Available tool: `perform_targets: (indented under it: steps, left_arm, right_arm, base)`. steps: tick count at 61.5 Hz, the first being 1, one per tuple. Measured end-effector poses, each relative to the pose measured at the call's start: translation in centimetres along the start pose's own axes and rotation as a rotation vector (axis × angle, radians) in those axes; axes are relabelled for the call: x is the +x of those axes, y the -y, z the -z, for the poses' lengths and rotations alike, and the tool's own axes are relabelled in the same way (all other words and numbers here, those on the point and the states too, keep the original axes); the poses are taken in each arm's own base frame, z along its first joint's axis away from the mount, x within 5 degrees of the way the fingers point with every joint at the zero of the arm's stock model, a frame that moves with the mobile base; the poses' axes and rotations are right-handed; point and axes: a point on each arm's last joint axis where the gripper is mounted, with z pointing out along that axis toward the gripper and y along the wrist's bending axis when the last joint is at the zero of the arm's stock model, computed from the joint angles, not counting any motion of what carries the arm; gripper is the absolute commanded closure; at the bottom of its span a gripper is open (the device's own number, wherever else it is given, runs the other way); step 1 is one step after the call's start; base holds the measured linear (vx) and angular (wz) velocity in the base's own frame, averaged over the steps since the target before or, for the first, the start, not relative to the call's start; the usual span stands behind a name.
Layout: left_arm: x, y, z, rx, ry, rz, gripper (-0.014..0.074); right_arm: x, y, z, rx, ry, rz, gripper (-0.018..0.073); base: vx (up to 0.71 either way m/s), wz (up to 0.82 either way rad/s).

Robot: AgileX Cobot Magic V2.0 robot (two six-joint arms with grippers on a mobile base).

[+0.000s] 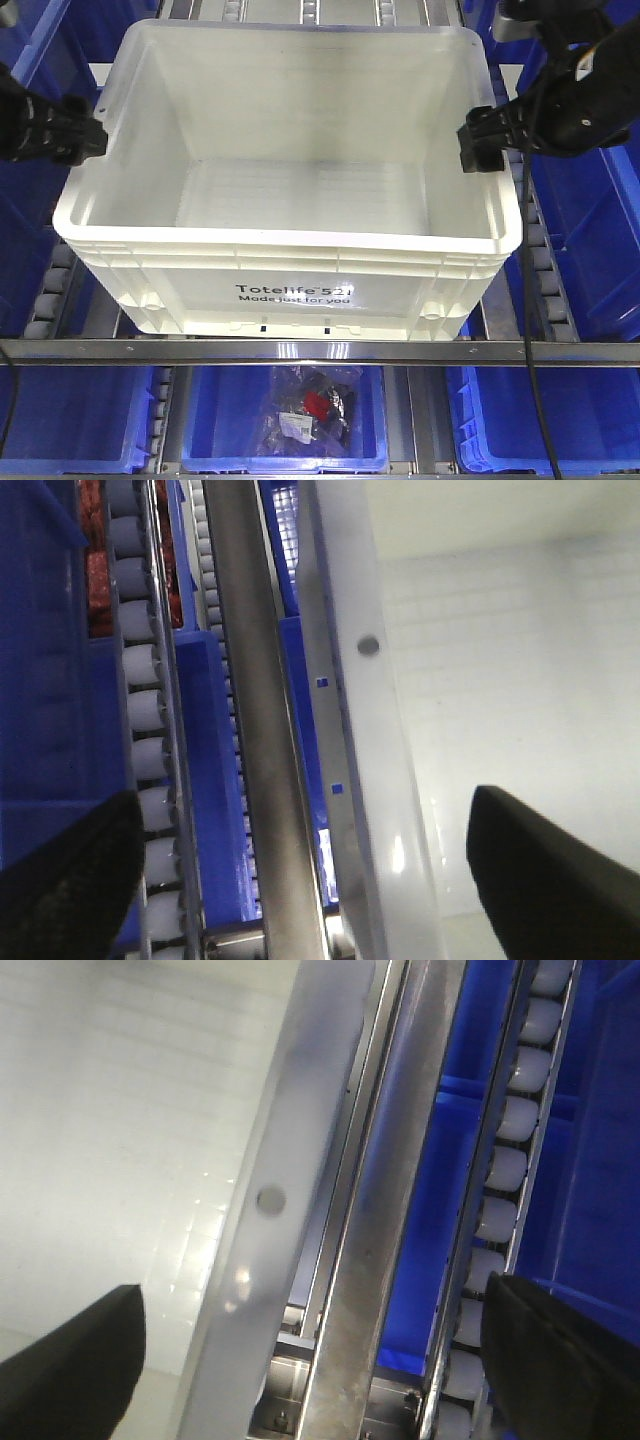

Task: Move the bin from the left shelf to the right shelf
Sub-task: 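Lower both grippers onto the side rims of the white tote, then close both grippers on the tote's side rims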

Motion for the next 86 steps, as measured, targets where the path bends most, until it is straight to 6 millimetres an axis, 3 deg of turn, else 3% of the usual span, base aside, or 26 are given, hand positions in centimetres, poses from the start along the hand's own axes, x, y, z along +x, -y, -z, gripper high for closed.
perform_targets:
  steps: [15, 26, 37, 59, 71, 86]
  left_arm:
    - [-2.3, 0.3, -3.5, 0.017, -0.042, 0.048, 0.0011]
    - [-3.4, 1.4, -4.9, 0.045, -0.055, 0.033, 0.0013]
    - [-3.8, 3.2, -5.5, 0.048, -0.061, 0.0, 0.0013]
    - [-3.5, 2.4, -5.6, -0.065, -0.103, 0.047, 0.0013]
    - [-3.3, 2.4, -5.6, -0.072, -0.122, 0.049, 0.0013]
    - [-3.1, 2.3, -5.6, -0.077, -0.143, 0.05, 0.0013]
  right_arm:
    - [-1.9, 0.0, -2.3, 0.035, -0.052, -0.055, -0.0061]
    - [-2.6, -0.1, -2.9, 0.041, -0.078, -0.084, -0.0051]
    - [-2.6, -0.1, -3.2, 0.047, -0.091, -0.107, -0.0043]
    - [-2.5, -2.5, -3.8, 0.112, -0.087, -0.082, -0.0034]
    - [-2.4, -3.0, -4.8, 0.083, -0.117, -0.126, -0.0025]
    - [-2.4, -2.9, -4.8, 0.097, -0.112, -0.171, 0.006]
  base:
    - [0.0, 0.0]
    - [0.0, 0.0]
    - [0.0, 0.0]
    - [0.0, 0.0]
    - [0.0, 0.0]
    - [0.0, 0.0]
